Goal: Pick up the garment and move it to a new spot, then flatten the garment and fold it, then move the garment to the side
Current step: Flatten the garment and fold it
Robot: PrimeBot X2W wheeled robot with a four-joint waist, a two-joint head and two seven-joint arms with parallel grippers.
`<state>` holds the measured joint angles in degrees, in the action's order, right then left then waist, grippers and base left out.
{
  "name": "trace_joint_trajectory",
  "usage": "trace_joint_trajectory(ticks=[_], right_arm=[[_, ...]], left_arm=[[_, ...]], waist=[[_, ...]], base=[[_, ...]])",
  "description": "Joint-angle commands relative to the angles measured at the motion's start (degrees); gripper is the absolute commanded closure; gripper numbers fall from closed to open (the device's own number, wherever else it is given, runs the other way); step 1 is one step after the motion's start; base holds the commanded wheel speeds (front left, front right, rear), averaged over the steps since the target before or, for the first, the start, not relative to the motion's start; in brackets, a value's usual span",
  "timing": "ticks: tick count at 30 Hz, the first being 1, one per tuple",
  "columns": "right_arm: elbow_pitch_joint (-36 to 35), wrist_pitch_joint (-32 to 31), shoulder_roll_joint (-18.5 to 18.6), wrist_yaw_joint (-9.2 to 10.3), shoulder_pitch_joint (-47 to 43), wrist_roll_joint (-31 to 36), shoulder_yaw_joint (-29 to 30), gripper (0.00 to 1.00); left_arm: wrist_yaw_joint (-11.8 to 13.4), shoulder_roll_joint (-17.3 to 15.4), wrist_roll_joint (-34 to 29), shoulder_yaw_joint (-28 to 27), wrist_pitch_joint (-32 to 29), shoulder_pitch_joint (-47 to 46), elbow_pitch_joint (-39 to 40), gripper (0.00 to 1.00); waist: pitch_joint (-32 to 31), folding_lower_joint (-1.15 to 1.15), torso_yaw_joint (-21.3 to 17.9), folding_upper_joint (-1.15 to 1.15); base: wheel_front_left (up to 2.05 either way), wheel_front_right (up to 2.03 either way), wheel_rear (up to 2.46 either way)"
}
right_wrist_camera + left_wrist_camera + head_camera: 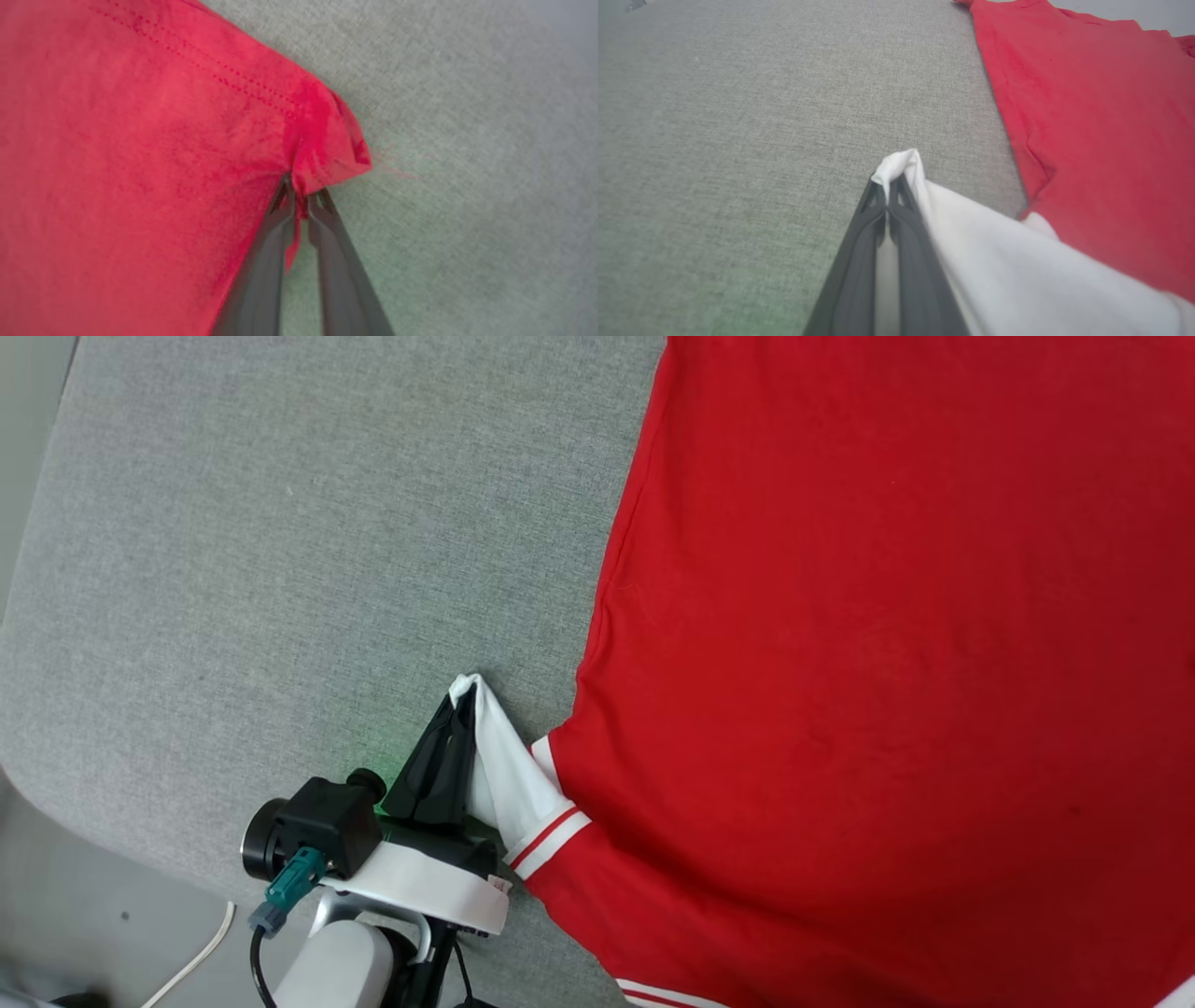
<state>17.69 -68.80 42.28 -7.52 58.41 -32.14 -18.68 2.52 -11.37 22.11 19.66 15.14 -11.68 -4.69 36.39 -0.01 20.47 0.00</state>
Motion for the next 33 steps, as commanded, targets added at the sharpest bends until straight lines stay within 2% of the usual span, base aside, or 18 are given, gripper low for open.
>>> trace_joint_trajectory(ticks=[1,8,15,25,33], right_arm=[[2.7,0.1,-0.3,0.07,-3.8,0.7,-1.5,1.00],[3.7,6.2,-2.2,0.07,-2.2,-0.9,-0.5,1.00],[1.6,11.7,-1.0,0.07,-6.3,-4.9,-3.0,1.00],[-6.8,18.3,4.4,0.07,-22.0,-12.1,-5.7,1.00],[-10.1,22.0,7.5,0.07,-37.5,-14.8,-3.0,1.00]], left_arm=[[-0.2,0.2,-0.3,-0.5,0.0,0.5,-0.6,1.00],[-0.8,-0.1,-1.0,-2.0,0.0,2.5,-1.7,1.00],[-0.5,-1.6,-0.6,-2.9,0.0,5.7,-2.8,1.00],[1.1,-4.2,0.9,-4.6,-1.9,12.1,-1.8,1.00],[2.1,-5.8,1.8,-5.7,-2.9,16.1,-0.2,1.00]], waist=[[-0.8,0.01,-0.5,0.00],[-5.6,0.01,-2.6,0.00],[-12.9,0.01,-5.2,0.00],[-22.6,0.01,-9.7,0.00],[-26.7,0.01,-13.2,0.00]], base=[[0.00,0.00,0.00],[0.00,0.00,0.00],[0.00,0.00,0.00],[0.00,0.00,0.00],[0.00,0.00,0.00]])
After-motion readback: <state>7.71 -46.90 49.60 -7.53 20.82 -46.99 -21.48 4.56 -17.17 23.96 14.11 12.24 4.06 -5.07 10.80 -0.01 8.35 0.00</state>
